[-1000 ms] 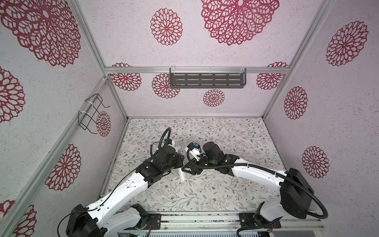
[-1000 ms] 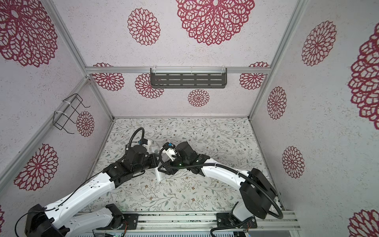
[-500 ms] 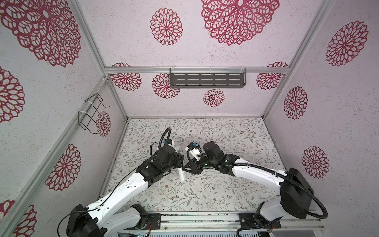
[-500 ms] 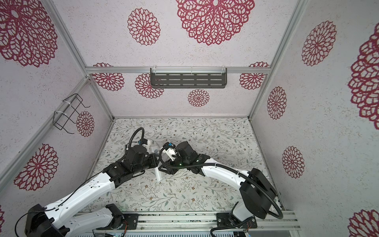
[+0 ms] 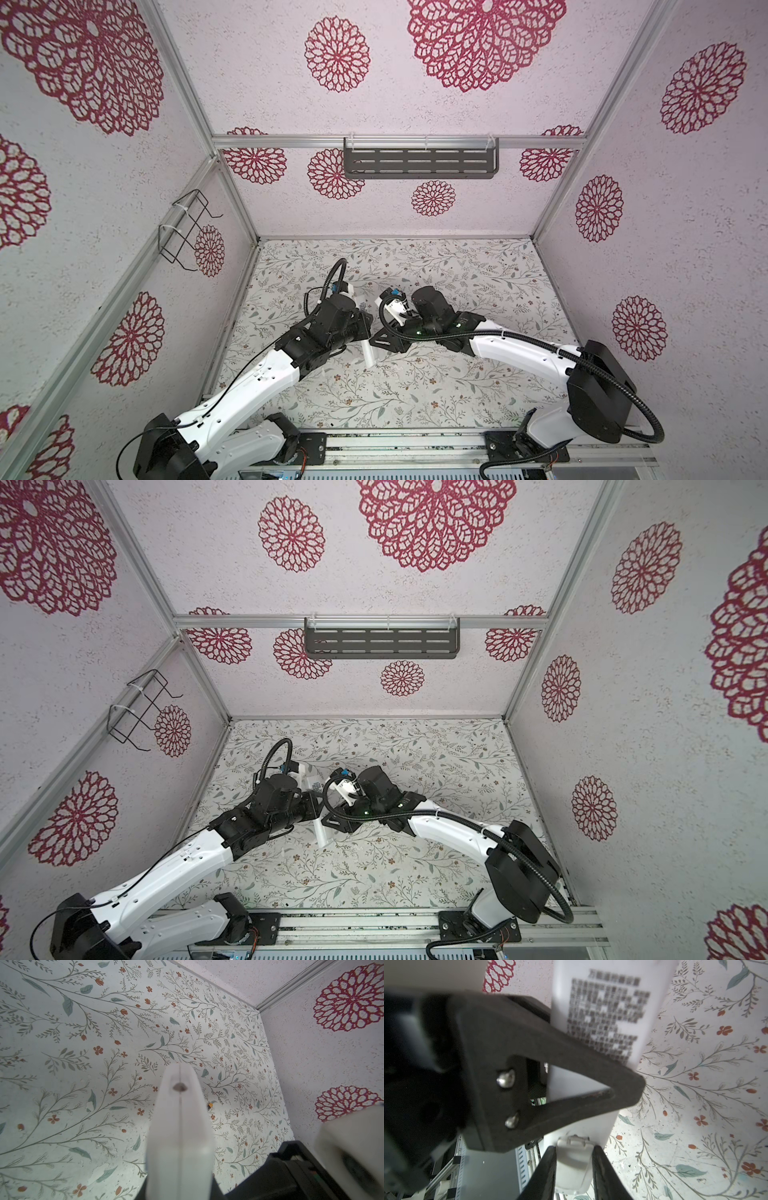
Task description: Load the batteries into the remote control
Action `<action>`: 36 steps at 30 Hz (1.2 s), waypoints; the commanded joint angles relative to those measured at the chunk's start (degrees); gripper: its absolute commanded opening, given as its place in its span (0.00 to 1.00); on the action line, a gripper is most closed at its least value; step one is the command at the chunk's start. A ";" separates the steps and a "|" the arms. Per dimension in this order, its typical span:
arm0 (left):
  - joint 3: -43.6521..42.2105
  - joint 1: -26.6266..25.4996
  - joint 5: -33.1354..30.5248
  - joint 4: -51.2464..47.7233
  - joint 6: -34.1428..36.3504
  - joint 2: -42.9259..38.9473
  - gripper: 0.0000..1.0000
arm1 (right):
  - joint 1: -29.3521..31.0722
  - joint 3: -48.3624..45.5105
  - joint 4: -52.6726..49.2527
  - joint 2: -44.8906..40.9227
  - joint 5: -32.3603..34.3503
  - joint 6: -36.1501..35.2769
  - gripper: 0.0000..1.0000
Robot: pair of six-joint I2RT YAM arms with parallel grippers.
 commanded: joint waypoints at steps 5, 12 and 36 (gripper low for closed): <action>1.58 -0.60 -0.52 0.60 0.40 -0.93 0.01 | 0.02 0.98 2.98 -1.31 -1.66 -0.45 0.30; 1.22 -0.59 -0.86 0.53 0.40 -1.18 0.01 | 0.01 -0.05 3.52 -2.49 -1.91 -0.36 0.29; 1.34 -0.44 -1.13 -0.06 0.75 -1.43 0.01 | 0.02 -1.92 3.56 -5.60 -1.28 -0.78 0.31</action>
